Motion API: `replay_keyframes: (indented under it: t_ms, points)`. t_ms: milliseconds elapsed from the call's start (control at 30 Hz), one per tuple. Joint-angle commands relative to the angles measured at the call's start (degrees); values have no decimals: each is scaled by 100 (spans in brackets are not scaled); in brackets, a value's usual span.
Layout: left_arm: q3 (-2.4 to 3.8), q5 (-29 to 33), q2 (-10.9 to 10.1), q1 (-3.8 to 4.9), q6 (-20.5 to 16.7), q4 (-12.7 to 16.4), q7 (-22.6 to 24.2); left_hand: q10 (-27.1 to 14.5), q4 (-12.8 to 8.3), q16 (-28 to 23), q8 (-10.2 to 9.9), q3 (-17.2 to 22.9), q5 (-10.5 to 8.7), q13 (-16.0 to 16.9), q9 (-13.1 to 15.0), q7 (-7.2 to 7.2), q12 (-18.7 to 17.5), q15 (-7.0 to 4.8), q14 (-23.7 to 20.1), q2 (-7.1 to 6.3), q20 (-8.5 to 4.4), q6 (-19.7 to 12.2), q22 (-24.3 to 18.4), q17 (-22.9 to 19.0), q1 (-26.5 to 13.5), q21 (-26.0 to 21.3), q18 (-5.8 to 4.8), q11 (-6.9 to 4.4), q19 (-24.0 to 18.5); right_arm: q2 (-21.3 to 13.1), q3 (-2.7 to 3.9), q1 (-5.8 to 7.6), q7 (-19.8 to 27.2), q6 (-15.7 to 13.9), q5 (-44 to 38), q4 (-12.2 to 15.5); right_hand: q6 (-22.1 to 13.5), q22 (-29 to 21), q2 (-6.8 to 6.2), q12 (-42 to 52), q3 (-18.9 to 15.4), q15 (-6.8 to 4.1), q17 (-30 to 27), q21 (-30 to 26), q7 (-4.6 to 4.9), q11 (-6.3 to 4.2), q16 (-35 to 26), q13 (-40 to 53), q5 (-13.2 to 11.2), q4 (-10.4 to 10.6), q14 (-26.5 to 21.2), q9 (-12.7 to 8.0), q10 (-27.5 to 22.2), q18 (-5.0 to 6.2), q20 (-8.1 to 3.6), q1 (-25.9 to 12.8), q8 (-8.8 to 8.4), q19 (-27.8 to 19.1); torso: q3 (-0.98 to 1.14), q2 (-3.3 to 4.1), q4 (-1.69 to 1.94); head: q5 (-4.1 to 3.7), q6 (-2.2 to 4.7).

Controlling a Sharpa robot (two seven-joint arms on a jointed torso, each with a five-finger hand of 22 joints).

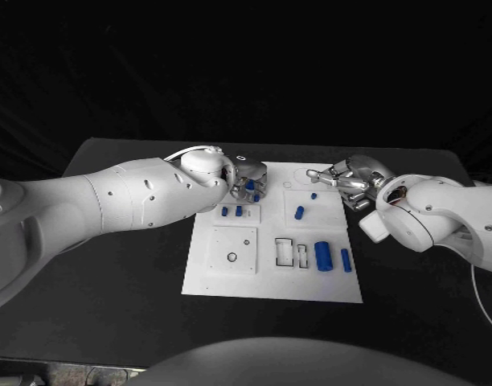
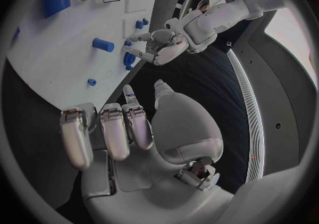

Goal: Assemble the parts on the task board

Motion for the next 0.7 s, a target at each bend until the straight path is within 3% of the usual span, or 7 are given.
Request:
replay_keyframes:
  t_ms: [33,433,700]
  points:
    - [-4,-80,17,-10,80,-16,-46,12,-6,15,-14,66,-17,-3,-12,-5,-3,31,597,28,-42,-36,1509,1508,-4,14,-87,-1,603,0,-1,-3,-2,86,-5,4,-34,1505,24,23,-26,51,1507,26,-10,54,23,1508,17,6,598,8,601,-81,45,19,31,610,-2,1,2,-9,-3]
    - [-4,-77,22,-10,72,-44,3,114,2,15,29,138,-18,-1,-10,-1,16,35,597,55,-41,55,1509,1508,-68,14,-87,-2,603,-1,-1,-3,-6,90,-5,9,-33,1505,23,23,-37,51,1507,26,-10,54,23,1508,16,11,598,9,601,-81,46,17,34,610,0,1,-2,-2,-14]
    - [-4,-35,46,-10,51,-49,66,103,7,15,8,119,-19,-7,-29,12,-9,42,597,-10,-40,31,1509,1508,-180,14,-87,11,603,-3,-1,-2,-10,93,-6,10,-33,1505,23,23,-37,51,1507,26,-10,54,23,1508,16,11,598,9,601,-81,46,17,34,610,-1,3,0,-8,-16]
